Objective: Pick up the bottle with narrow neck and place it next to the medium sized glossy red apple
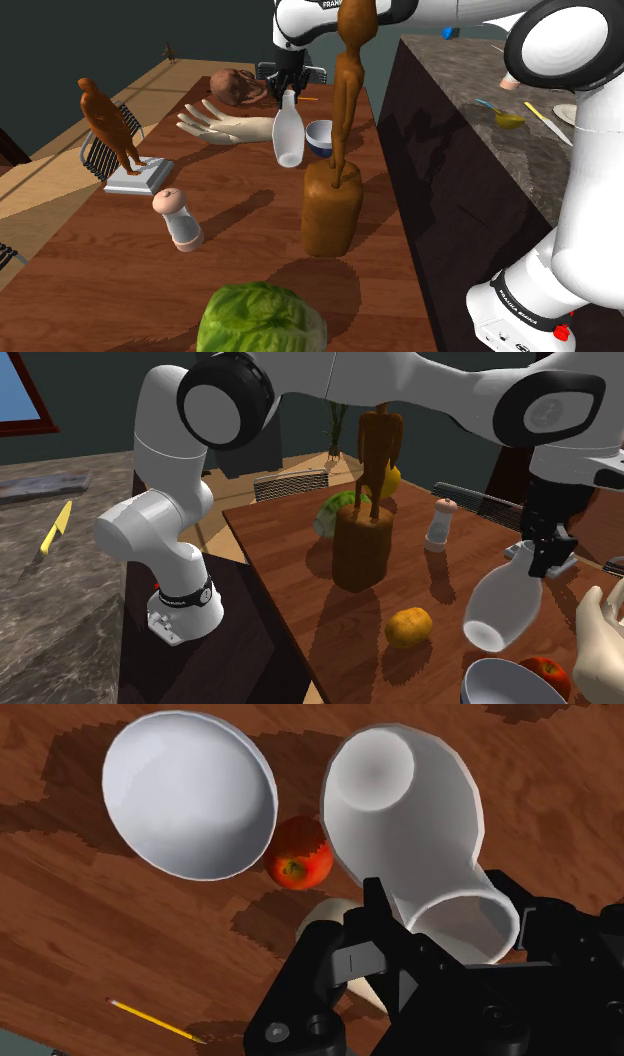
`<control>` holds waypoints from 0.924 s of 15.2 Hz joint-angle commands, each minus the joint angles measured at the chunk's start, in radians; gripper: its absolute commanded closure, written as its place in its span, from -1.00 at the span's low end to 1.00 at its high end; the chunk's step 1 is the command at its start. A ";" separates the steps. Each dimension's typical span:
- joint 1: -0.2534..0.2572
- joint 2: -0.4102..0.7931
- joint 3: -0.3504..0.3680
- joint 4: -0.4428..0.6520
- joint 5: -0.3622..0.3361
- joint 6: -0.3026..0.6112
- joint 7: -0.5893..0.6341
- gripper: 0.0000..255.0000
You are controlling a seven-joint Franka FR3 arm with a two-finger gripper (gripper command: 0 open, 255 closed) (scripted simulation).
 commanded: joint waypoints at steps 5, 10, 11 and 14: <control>-0.004 0.007 -0.003 -0.057 -0.005 0.065 0.006 1.00; -0.004 0.007 -0.003 -0.057 -0.005 0.065 0.006 1.00; -0.004 0.007 -0.003 -0.057 -0.005 0.065 0.006 1.00; -0.004 0.007 -0.003 -0.057 -0.005 0.064 0.006 -1.00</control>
